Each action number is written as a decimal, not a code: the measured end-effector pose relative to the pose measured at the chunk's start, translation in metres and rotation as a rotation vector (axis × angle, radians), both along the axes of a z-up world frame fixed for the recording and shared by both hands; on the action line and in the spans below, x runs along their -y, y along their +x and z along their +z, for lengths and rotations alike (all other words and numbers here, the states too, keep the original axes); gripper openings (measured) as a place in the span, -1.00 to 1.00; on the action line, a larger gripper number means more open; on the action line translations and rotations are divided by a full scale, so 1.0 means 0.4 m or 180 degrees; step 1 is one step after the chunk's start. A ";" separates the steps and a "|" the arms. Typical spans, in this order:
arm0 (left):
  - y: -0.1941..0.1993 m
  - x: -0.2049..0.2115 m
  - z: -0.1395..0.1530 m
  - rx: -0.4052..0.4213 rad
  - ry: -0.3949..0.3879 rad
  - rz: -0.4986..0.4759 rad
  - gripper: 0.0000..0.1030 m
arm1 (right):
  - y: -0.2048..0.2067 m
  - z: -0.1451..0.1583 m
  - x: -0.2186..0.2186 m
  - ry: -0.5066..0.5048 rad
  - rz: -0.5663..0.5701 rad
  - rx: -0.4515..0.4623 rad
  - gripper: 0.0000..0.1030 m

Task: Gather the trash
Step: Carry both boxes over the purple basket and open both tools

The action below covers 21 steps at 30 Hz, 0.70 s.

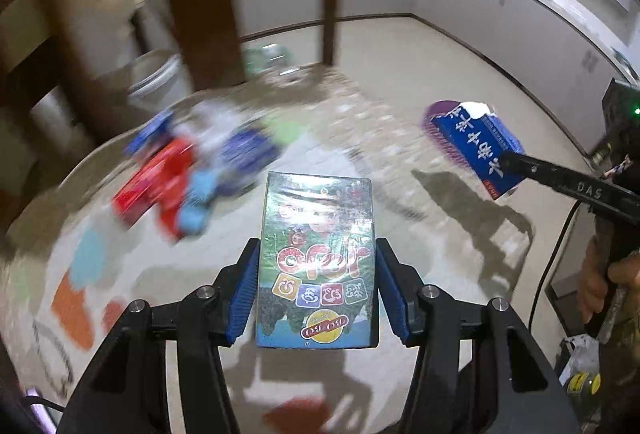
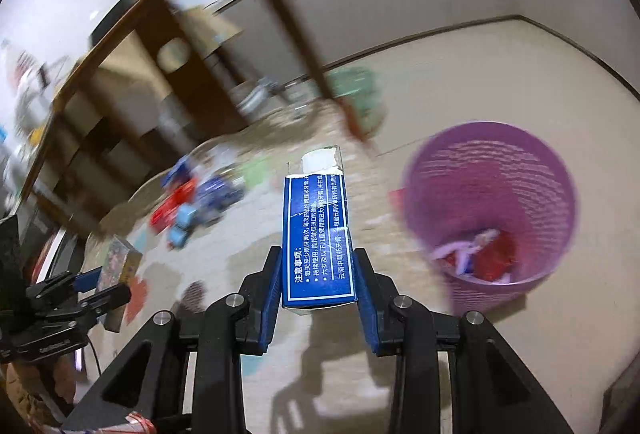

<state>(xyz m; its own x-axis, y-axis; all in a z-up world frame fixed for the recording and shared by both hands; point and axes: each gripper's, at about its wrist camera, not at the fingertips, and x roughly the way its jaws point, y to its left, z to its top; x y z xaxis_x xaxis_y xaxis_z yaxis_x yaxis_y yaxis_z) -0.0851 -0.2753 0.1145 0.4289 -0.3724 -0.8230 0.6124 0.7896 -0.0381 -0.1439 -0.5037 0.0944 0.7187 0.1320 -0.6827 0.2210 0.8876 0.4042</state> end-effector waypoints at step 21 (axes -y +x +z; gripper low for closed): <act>0.089 0.578 -0.078 -0.0340 -0.0176 -0.0657 0.21 | -0.003 -0.085 0.360 -0.0119 -0.0803 -0.0157 -0.19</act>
